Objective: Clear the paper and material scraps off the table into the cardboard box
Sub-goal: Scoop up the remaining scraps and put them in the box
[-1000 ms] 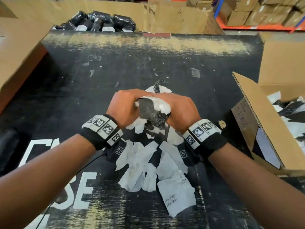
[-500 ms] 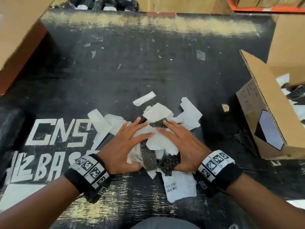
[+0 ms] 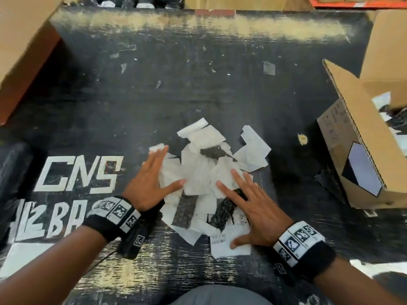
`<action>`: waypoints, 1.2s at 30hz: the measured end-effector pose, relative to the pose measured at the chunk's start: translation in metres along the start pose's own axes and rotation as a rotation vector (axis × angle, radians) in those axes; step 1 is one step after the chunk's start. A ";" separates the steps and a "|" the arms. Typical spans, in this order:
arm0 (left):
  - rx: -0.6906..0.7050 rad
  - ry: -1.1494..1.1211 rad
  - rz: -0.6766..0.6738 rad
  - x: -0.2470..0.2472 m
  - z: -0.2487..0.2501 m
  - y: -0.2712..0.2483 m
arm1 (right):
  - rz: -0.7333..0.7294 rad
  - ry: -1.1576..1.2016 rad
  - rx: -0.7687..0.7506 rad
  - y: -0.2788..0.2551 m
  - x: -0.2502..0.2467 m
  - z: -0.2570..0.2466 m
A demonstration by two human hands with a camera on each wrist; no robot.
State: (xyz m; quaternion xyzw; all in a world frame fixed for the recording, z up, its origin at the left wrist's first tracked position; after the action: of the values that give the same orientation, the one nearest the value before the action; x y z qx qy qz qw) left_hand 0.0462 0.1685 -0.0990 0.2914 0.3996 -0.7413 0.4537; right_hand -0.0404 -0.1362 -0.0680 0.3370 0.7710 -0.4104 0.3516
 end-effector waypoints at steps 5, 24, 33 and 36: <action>0.136 -0.138 -0.010 -0.011 0.035 0.002 | 0.065 0.084 -0.001 0.011 -0.010 0.000; 0.249 0.274 -0.169 -0.022 0.042 0.000 | 0.052 0.019 0.065 0.025 -0.042 0.009; 0.344 0.498 -0.292 0.004 0.064 0.008 | -0.095 -0.123 0.038 0.072 -0.025 0.009; 0.323 0.535 -0.268 0.012 0.049 0.014 | -0.037 -0.111 0.050 0.071 -0.027 0.012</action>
State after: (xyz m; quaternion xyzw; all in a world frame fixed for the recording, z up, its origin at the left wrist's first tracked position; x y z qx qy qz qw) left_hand 0.0502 0.1171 -0.0883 0.4887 0.4165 -0.7454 0.1792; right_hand 0.0347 -0.1222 -0.0789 0.3082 0.7459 -0.4541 0.3774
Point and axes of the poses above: each hand's wrist, its own y-axis towards the middle knuckle, its own x-axis out of the palm, z = x × y, the point moved 1 cm from there along y, towards the middle knuckle, and after that the axes turned 6 degrees about y, right-handed, at the moved point
